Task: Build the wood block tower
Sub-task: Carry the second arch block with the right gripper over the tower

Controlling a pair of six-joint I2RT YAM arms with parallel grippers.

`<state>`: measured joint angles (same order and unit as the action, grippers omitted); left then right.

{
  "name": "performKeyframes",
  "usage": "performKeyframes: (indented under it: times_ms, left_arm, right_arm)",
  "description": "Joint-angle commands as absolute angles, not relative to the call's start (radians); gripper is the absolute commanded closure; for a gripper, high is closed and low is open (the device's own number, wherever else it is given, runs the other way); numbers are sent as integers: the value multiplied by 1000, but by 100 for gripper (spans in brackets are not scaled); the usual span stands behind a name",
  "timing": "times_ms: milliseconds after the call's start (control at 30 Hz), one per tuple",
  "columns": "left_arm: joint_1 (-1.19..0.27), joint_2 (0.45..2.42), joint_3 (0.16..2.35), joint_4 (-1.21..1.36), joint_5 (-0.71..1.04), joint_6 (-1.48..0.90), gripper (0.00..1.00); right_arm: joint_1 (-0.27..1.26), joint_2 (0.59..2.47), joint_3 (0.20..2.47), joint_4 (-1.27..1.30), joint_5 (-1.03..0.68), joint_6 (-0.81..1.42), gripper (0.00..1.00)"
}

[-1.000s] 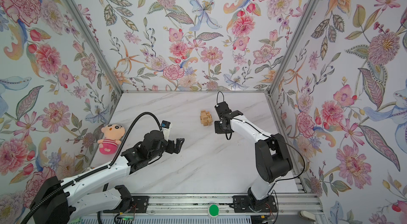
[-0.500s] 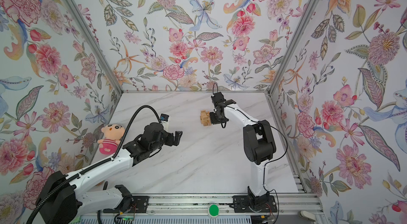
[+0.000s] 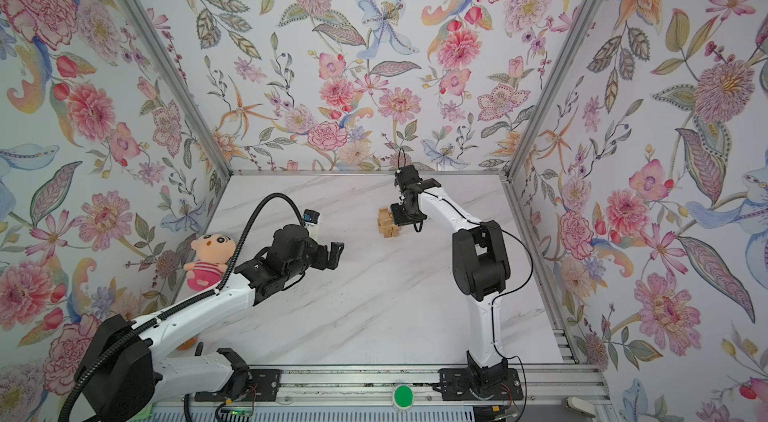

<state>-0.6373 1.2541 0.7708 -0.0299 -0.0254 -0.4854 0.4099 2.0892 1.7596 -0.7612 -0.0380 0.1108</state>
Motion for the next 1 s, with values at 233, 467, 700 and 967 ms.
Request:
performKeyframes:
  times_ms: [233,467,700,967]
  left_arm:
    - [-611,1255,791,-25,0,-469,1]
    - [-605,1261,790,-20,3,-471,1]
    - [-599,1262,792,-15,8,-471,1]
    - [-597,1259,793,-18,12,-468,1]
  right_arm:
    - [408,2151,1861,-825,-60,90,69]
    - [411,2174,1896,-843,-62,88,69]
    - [413,2181,1914,-853,-63,87,69]
    - [413,2198,1939,-866,-67,87,69]
